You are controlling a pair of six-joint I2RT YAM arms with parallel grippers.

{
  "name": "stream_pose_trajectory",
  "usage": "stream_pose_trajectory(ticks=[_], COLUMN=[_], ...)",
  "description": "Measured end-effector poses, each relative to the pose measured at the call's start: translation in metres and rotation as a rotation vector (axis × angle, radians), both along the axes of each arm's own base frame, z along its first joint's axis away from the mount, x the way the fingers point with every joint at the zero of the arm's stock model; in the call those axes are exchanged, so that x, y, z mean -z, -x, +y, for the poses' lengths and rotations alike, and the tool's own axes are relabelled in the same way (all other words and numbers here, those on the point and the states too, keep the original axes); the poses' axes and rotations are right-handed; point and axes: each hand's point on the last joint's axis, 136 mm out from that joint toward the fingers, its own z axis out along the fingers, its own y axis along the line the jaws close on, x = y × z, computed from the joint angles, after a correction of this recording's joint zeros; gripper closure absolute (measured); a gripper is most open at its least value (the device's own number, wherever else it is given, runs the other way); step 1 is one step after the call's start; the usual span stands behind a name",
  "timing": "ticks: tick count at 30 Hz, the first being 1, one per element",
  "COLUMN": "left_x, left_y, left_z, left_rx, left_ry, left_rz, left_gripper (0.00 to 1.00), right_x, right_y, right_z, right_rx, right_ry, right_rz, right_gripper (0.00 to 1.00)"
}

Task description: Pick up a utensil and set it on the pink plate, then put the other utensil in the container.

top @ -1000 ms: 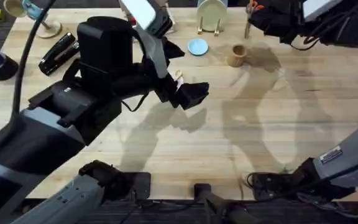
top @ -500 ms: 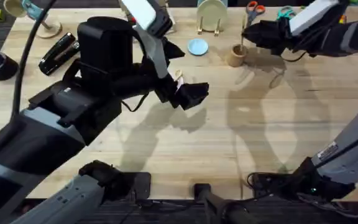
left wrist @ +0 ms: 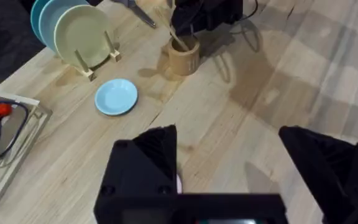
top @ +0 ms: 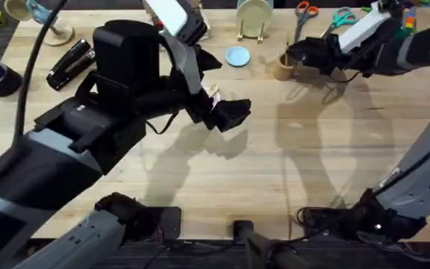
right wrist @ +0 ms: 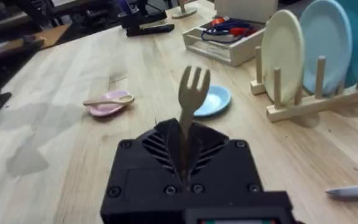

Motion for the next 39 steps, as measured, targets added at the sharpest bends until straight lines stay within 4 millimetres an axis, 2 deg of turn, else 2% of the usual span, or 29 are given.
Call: stream_pose_trajectory(ticks=[5,12,20,26,31,39], left_x=[0.000,0.000,0.000,0.000,0.000,0.000], left_y=[0.000,0.000,0.000,0.000,0.000,0.000], left_z=[0.000,0.000,0.000,0.000,0.000,0.000], left_rx=[0.000,0.000,0.000,0.000,0.000,0.000], left_ry=[0.000,0.000,0.000,0.000,0.000,0.000], left_rz=[0.000,0.000,0.000,0.000,0.000,0.000], left_gripper=[0.006,0.006,0.006,0.006,0.006,0.006], right_x=[0.001,0.002,0.002,0.002,0.000,-0.008], right_y=[0.000,0.000,0.000,0.000,-0.001,-0.008], right_z=[0.000,0.000,0.000,0.000,-0.001,-0.009], right_rx=[0.000,0.000,0.000,0.000,0.001,0.017], right_ry=[-0.001,-0.001,-0.001,-0.001,-0.003,-0.011], right_rz=[0.003,0.004,0.004,0.005,0.010,0.035], right_gripper=[0.968,0.910,0.767,0.757,0.652,0.603])
